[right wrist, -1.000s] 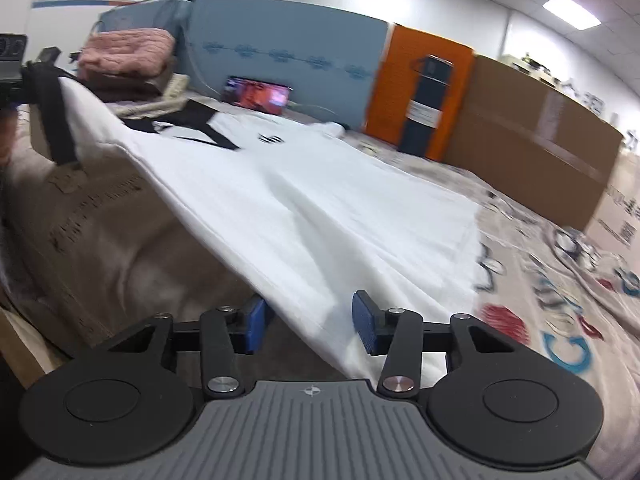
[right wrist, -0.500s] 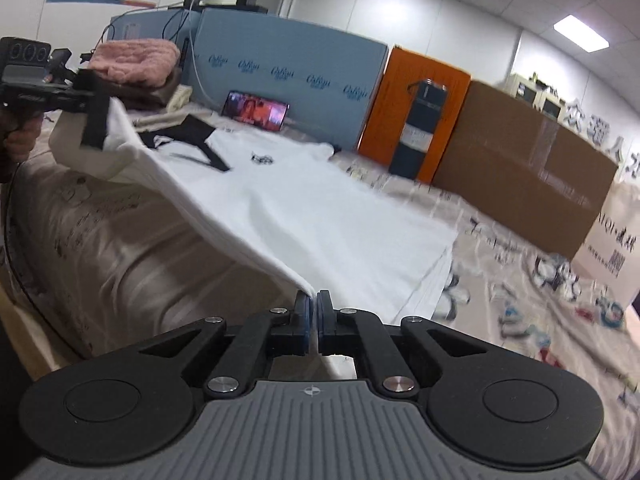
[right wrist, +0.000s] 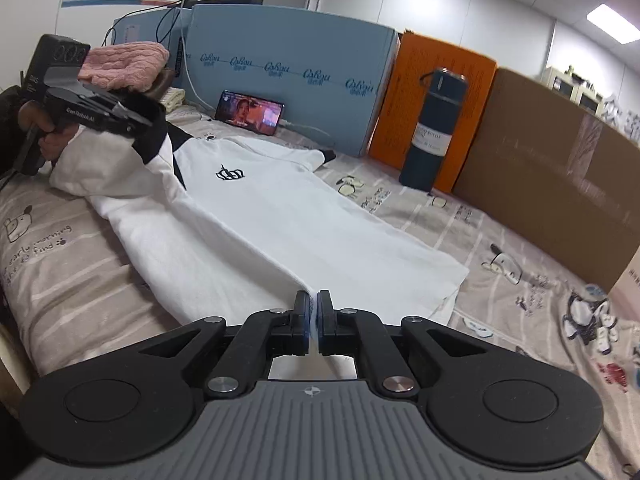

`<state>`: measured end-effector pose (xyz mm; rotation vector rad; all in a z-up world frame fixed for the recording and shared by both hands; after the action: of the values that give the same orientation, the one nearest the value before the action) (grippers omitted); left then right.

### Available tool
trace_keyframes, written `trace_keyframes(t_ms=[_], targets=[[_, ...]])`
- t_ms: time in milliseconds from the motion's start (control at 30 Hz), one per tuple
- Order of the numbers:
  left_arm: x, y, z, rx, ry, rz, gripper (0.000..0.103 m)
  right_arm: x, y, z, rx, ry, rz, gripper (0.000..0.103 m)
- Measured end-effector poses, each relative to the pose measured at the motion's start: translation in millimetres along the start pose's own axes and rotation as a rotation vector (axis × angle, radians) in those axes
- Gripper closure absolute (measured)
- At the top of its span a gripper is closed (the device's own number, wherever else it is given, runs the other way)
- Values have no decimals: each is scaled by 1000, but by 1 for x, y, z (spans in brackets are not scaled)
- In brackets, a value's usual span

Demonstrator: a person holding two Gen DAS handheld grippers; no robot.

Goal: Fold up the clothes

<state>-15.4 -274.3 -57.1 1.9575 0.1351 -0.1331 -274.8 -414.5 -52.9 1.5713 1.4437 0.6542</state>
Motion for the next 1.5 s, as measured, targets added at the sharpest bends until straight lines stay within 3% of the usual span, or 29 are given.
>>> trace_keyframes(t_ms=[67,133,167,300,433,533,600,633,733,867,1067,1167,1333,1400,1500], targets=[[13,-4,3,25,27,-45,78,-8,-4,7,5,-2,38,97],[27,-6,3,33,55,-99,39,-16,-9,12,10,-18,77,92],[35,-4,0,25,72,-135,33,-20,-12,13,12,-31,98,91],[51,1,-23,-22,132,-180,32,-39,-20,11,-4,-125,187,82],[37,-8,-58,-43,127,-198,32,-48,-16,-12,-100,-225,298,63],[16,-24,-80,-36,105,-208,33,-40,-8,-25,-168,-249,361,57],[1,-35,-88,-24,75,-191,33,-27,4,-26,-205,-213,386,50],[-7,-39,-91,-26,63,-173,33,-19,15,-20,-220,-167,393,41],[-26,-49,-98,-22,35,-101,32,13,55,12,-248,-5,361,32],[-42,-60,-100,6,21,-16,32,71,111,65,-249,236,217,32],[-45,-75,-99,52,44,43,32,145,144,155,-102,477,36,36],[-43,-77,-97,61,43,46,32,165,144,191,-29,524,24,43],[-34,-78,-93,68,47,21,32,178,129,215,46,554,-14,75],[-32,-78,-93,67,45,15,32,177,129,210,21,573,-21,89],[-31,-76,-92,67,44,3,32,165,140,201,-56,554,-1,93]])
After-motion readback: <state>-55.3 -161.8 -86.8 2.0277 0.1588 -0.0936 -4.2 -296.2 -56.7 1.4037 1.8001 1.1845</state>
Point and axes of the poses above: each gripper's, at about its wrist camera, not at the fingertips, and z roughly the way its jaws point, x to its left, y to its top, the point moved 10 cm from there along z, roughly the way its jaws point, and after that the axes turned 4 degrees about -x, right-handed, at the moved point
